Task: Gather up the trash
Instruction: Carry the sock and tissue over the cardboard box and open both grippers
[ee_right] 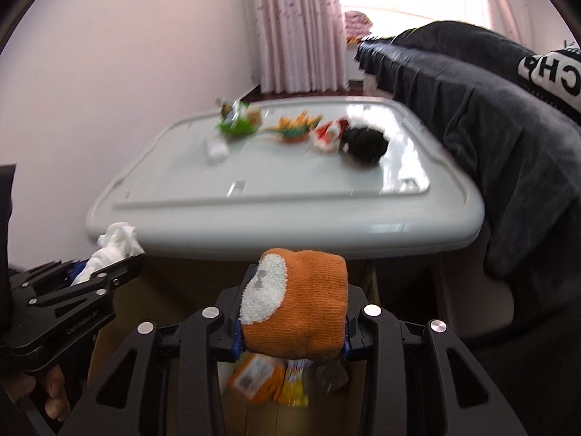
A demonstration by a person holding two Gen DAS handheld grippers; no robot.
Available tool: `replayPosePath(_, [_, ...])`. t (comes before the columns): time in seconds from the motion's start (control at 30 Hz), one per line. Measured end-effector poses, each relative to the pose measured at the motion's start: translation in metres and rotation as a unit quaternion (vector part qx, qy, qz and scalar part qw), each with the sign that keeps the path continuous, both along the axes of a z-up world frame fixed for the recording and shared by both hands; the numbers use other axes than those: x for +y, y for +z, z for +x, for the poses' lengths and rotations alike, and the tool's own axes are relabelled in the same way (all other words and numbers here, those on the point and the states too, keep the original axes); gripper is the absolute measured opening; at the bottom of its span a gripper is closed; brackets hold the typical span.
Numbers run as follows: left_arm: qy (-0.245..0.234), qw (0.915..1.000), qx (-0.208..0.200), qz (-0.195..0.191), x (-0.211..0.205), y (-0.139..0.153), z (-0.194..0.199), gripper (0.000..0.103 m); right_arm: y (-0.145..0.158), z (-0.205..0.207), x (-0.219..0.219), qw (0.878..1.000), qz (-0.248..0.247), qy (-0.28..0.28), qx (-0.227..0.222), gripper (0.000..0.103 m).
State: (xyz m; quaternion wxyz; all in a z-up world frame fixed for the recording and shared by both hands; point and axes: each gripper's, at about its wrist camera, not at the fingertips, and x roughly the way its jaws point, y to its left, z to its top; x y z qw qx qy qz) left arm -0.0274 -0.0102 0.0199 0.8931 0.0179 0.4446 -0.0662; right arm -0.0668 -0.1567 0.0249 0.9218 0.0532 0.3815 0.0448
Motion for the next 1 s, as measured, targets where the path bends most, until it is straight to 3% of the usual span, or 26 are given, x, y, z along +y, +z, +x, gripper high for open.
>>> replayPosePath(0.17, [0.001,0.9991,0.043,0.006,0.007,-0.026,-0.019,0.031,-0.016,-0.016,0.006,1.0,0.0,0.011,0.029,0.037])
replayPosePath(0.33, [0.015,0.9949,0.097,0.022,0.013,-0.06,-0.012,0.031,-0.036,-0.005,0.009,0.997,0.005,0.017,0.074,0.037])
replayPosePath(0.53, [0.017,0.9921,0.122,0.023,0.014,-0.074,-0.006,0.031,-0.057,0.003,0.015,0.992,-0.001,0.021,0.123,0.037])
replayPosePath(0.63, [0.017,0.9912,0.128,0.026,0.012,-0.076,-0.003,0.033,-0.06,0.003,0.018,0.992,-0.001,0.025,0.126,0.047])
replayPosePath(0.67, [0.019,0.991,0.13,0.028,0.011,-0.076,-0.002,0.04,-0.061,0.003,0.018,0.992,-0.002,0.025,0.126,0.061])
replayPosePath(0.7, [0.021,0.9904,0.133,0.031,0.011,-0.077,-0.001,0.05,-0.06,0.002,0.018,0.992,-0.005,0.022,0.121,0.067])
replayPosePath(0.73, [0.024,0.9901,0.134,0.034,0.012,-0.078,0.0,0.072,-0.057,0.001,0.017,0.994,-0.008,0.017,0.112,0.072])
replayPosePath(0.77, [0.033,0.9904,0.127,0.042,0.012,-0.077,0.0,0.081,-0.054,0.0,0.016,0.994,-0.009,0.014,0.104,0.072])
replayPosePath(1.0, [0.038,0.9912,0.119,0.045,0.013,-0.074,0.0,0.081,-0.054,0.001,0.007,0.994,0.005,-0.008,0.105,0.075])
